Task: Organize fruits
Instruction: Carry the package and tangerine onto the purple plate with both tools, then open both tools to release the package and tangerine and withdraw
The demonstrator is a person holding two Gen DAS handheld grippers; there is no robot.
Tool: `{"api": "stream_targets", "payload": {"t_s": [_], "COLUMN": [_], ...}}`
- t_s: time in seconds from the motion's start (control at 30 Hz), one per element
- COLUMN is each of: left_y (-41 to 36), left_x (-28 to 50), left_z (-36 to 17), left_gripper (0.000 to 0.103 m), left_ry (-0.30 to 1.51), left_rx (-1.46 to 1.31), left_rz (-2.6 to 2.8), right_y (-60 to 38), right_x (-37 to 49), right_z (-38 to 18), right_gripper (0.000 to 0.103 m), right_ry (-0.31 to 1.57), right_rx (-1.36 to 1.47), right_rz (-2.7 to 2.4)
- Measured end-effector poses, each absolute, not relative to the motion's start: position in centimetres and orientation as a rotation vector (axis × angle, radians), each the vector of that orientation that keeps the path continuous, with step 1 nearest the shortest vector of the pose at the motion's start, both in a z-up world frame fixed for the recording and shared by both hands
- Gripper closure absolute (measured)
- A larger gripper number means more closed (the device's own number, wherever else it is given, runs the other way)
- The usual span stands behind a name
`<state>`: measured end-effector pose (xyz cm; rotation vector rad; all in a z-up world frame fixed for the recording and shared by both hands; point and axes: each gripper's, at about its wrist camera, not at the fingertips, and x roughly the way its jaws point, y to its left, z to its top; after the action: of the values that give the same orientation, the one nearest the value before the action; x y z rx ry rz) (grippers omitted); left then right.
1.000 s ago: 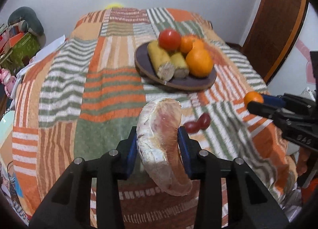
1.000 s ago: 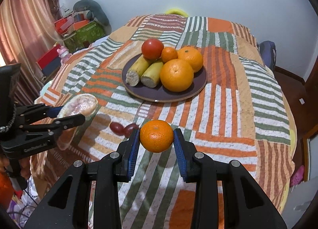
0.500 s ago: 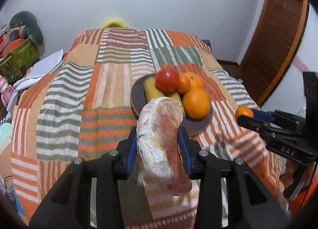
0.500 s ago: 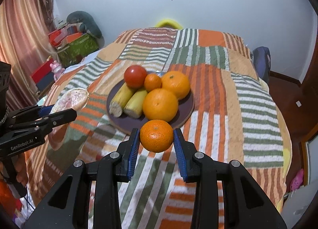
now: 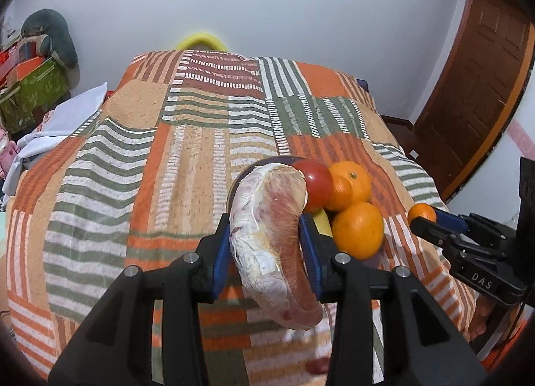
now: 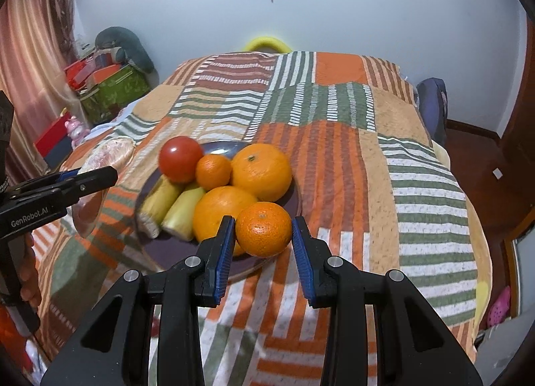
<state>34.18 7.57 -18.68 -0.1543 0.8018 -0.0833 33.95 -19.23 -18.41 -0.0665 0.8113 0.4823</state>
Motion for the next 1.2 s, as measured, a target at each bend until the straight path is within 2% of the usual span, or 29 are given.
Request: {"api": "stream_targets", "payload": {"t_s": [0.43,0.97,1.07,1.2], "left_y": [8.2,8.3,8.1,7.9], "left_x": [38.9,39.4,39.3,39.0], "left_z": [-21.0,-22.4,-22.3,-22.2], "left_gripper": [0.064,0.063,0.058,0.058], "left_ry": [0.841,0.891,0.895,0.904], "left_rx": [-0.242,-0.245,-0.224,-0.209], "left_rz": [-0.053,-0.044,-0.033,-0.046], "right_y": [-18.2,-18.6,-18.8,-19.1], "right_x": [36.3,38.7,38.9,38.4], "right_z": [-20.2,-21.4,-21.5,-21.0], "right_gripper": [0.071,0.071,0.066,0.058], "right_ry": [0.828,0.901,0.915,0.896], "right_rx": [-0.063,-0.012,-0.008,-0.023], "right_rz": [0.481,0.465,0.463,0.459]}}
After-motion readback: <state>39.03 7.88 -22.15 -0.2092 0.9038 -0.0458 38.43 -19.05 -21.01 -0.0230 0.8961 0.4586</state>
